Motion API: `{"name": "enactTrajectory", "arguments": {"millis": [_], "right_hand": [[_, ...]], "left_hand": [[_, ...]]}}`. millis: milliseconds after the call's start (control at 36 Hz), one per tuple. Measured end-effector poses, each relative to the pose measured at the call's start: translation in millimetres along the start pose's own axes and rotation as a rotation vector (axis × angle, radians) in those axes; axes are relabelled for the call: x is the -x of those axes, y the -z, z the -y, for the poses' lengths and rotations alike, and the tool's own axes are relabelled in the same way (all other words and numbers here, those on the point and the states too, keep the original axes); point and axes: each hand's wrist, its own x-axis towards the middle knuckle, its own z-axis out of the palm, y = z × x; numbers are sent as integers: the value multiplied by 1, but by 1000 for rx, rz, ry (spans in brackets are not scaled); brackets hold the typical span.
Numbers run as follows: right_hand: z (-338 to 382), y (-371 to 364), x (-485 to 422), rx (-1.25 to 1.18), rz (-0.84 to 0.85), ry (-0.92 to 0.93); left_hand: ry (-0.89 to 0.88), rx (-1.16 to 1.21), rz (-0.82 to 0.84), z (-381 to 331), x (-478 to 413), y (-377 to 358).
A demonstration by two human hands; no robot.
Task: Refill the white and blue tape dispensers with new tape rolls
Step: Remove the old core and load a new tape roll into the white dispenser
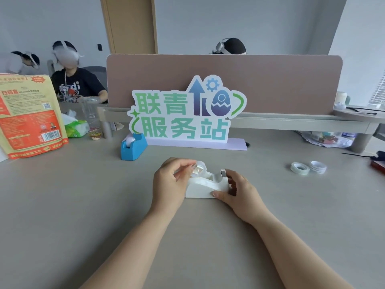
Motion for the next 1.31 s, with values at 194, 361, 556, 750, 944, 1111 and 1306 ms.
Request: {"name": "enactTrajectory", "arguments": {"millis": [194,361,556,750,944,1111,1306], "right_hand": [[-4,32,28,-310,-75,-121],[-35,88,66,-322,-167,-200],[-60,142,97,-353,-245,-209],[-69,147,86,-405,-232,-173],[-73,142,82,-436,-244,-145],[-77,140,80,-477,-290,-118],[-74,142,81,-553,-280,-96]], "left_hand": [[138,194,93,-32,30,-24],[217,270,245,-48,55,-89],[258,298,325,-61,66,-177],[229,280,318,-50,60,-189],[236,298,382,-53,64,-193],[264,302,445,-52,63,-194],[262,272,495,-49,64,-194]]}}
